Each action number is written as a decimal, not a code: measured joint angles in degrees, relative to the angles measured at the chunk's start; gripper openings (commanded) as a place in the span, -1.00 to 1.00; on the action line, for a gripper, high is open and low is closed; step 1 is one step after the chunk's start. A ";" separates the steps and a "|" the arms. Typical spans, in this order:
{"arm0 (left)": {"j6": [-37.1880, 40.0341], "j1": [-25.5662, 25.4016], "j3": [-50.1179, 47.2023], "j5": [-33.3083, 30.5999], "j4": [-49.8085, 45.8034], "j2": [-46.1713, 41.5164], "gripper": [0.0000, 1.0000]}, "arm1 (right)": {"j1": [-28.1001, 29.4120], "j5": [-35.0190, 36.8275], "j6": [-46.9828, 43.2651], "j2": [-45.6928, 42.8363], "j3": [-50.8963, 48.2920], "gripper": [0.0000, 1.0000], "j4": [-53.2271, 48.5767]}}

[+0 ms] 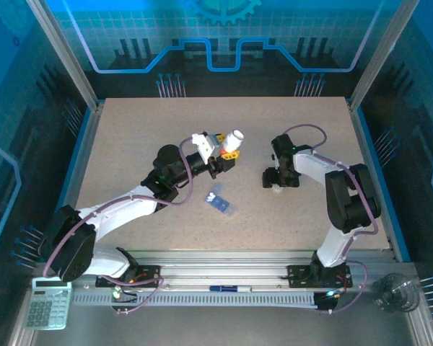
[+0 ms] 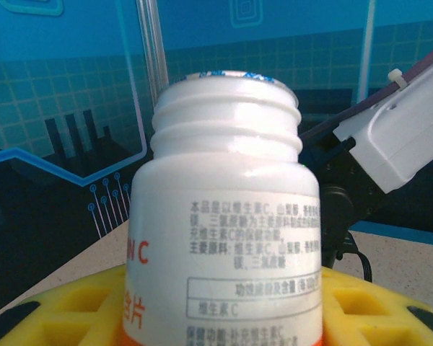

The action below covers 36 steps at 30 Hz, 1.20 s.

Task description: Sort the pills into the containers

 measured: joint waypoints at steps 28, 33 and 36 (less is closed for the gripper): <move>-0.22 0.00 -2.21 0.37 0.63 1.70 -1.00 | 0.74 2.08 -0.15 0.13 -2.47 0.14 3.37; -0.22 0.00 -2.25 0.37 0.81 1.73 -1.00 | 0.74 2.49 0.22 -0.11 -2.80 -0.07 3.65; -0.22 0.00 -2.36 0.37 0.87 1.73 -1.00 | 0.92 2.62 0.24 -0.35 -2.84 -0.19 3.56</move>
